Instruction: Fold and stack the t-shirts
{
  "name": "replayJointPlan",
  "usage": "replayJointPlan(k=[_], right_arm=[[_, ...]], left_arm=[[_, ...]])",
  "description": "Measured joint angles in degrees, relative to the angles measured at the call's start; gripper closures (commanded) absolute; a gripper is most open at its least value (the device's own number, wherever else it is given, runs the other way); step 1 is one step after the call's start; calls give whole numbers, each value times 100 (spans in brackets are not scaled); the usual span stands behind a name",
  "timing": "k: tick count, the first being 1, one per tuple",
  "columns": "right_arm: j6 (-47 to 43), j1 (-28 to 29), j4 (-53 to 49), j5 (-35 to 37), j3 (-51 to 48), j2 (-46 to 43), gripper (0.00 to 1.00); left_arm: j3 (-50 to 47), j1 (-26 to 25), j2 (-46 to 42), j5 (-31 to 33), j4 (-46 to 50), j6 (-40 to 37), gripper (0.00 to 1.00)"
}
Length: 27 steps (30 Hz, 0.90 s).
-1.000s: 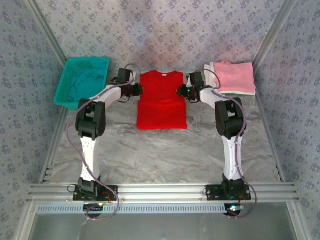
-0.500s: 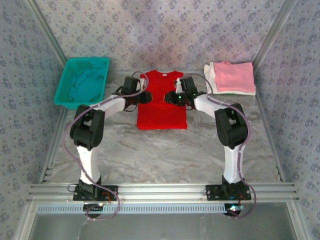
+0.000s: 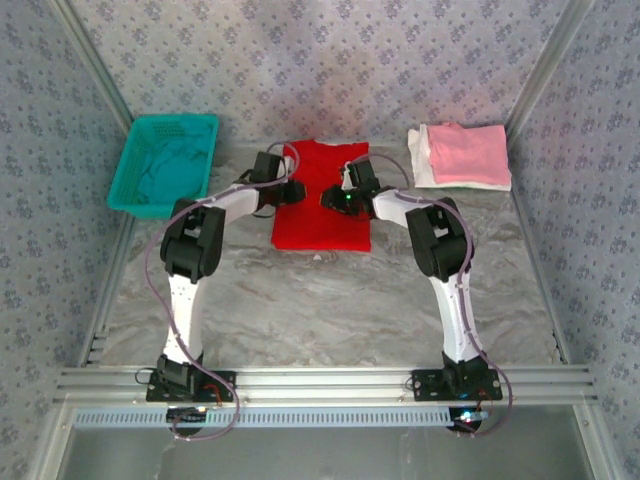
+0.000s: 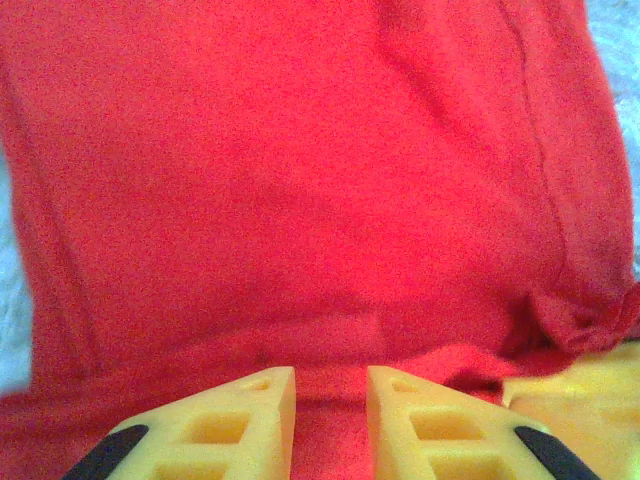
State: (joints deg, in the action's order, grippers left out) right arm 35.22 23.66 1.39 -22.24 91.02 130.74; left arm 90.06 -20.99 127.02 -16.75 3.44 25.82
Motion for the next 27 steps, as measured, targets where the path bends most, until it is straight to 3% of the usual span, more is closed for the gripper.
replayJointPlan(k=[8,15,20,27], right_arm=[[295,0,4,-136,-160,-232,59],[-13,2,-52,-343,-1519,-2127,53],[-584,13,210,-17,-3080,-3593,52],[-1113,-4,378,531,-4446,-3821,52]], left_arm=[[-2059,-57,-1939,278,-420,382,64],[-3353,-59,-3652,431,-651,557,58],[-4164,280,-3912,234,-448,660,67],[-4374,485,-3668,-52,-149,619,70]])
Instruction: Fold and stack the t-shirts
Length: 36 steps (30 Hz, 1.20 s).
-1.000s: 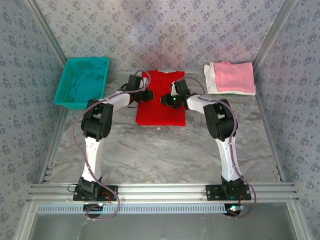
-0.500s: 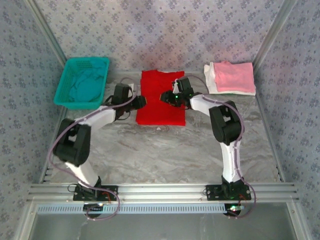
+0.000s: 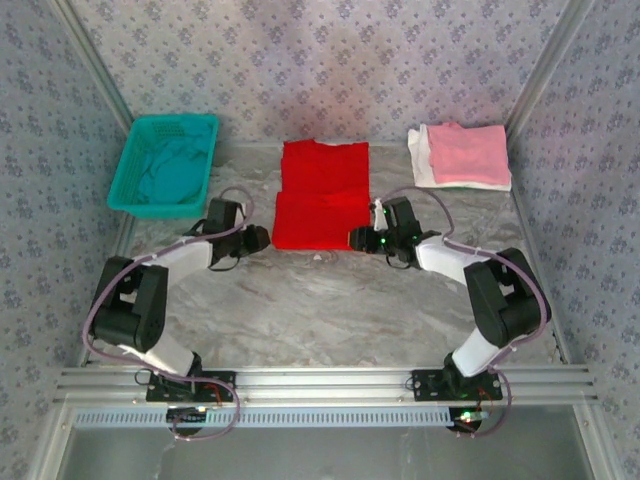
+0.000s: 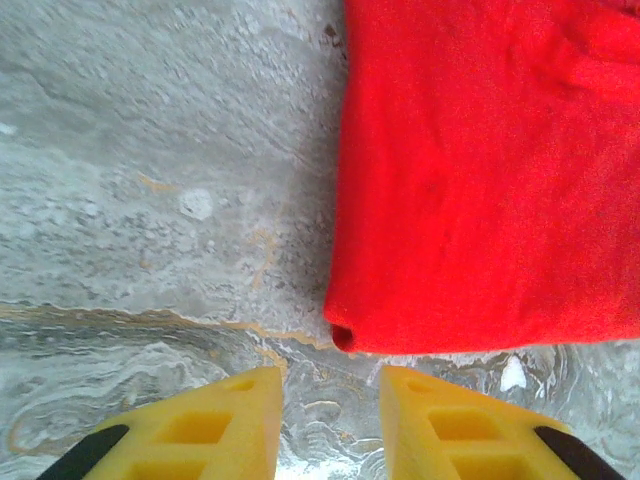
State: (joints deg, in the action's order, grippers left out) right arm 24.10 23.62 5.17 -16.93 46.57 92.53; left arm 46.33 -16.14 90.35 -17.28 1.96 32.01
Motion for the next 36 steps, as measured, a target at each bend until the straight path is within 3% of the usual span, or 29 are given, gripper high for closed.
replayJointPlan(k=[13,19,22,36], right_arm=[[-195,101,1521,306,-1078,-184,49],[-225,103,1803,544,-1246,-715,26],[-243,61,1976,643,-1443,-986,21],[-251,-39,2031,820,-1700,-1344,19]], left_arm=[[549,-13,852,-271,-96,2,69],[898,-109,1213,-289,-140,0,69],[979,-184,1335,-286,-127,2,69],[1021,-302,1510,-131,-131,66,66]])
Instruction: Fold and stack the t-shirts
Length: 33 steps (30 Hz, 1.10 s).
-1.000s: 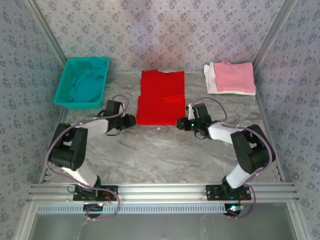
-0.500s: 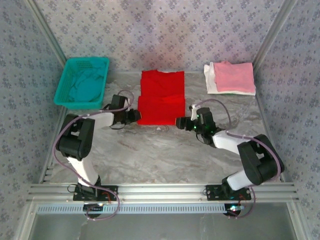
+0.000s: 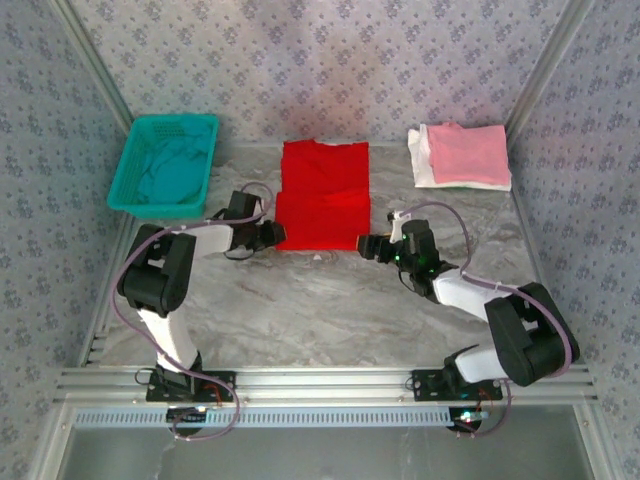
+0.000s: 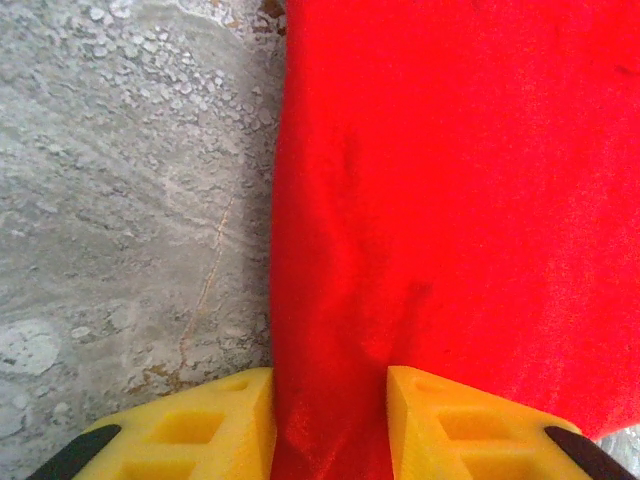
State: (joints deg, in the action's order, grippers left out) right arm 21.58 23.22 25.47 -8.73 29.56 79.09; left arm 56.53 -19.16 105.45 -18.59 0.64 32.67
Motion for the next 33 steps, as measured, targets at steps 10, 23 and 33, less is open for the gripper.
replayJointPlan(k=[10,23,33], right_arm=[[44,-22,-46,-11,0,0,19],[98,-186,-308,-81,37,4,19],[487,-778,-1974,-564,1252,660,27]], left_arm=[[68,-160,0,310,103,33,72],[-70,-380,33,330,-177,192,91],[-597,-332,-328,337,-426,146,100]])
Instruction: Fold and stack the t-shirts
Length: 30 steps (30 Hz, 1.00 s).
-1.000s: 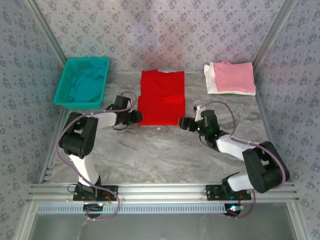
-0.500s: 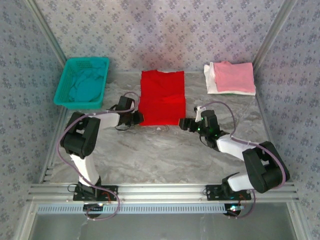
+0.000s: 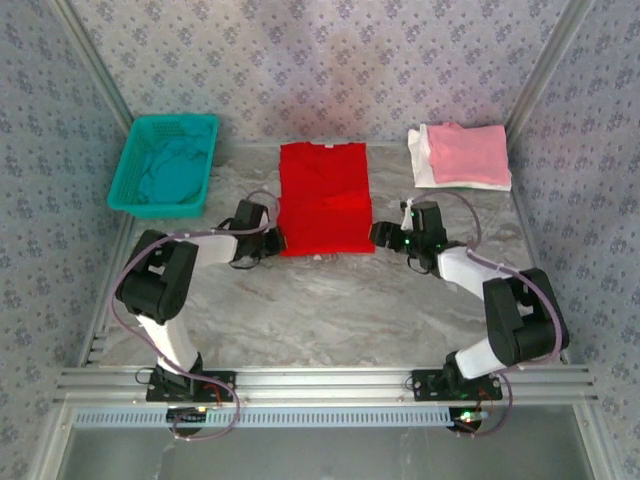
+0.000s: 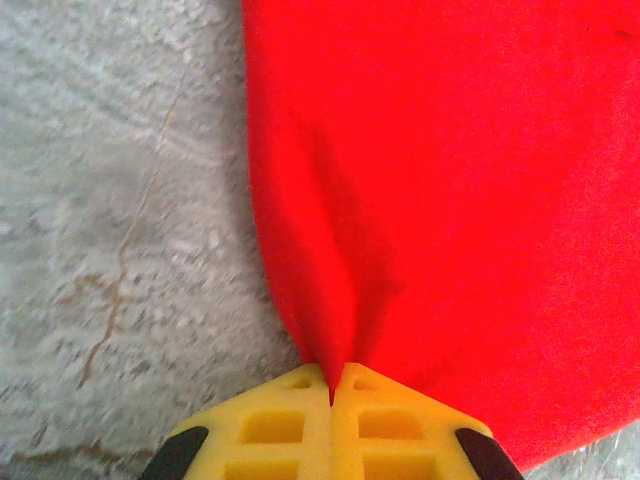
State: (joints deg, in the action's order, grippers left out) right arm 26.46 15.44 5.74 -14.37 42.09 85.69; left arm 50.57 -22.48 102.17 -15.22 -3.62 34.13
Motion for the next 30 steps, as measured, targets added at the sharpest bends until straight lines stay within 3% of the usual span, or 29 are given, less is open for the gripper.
replayJointPlan(k=[9,21,30], right_arm=[[76,177,-1137,-223,708,793,40],[232,595,-1355,-238,1163,1432,49],[398,791,-1362,-195,1272,1580,69]], left_arm=[[-177,118,-131,-63,-22,-22,100],[-328,151,-238,-90,-81,-46,100],[-387,192,-238,-173,-181,-42,100]])
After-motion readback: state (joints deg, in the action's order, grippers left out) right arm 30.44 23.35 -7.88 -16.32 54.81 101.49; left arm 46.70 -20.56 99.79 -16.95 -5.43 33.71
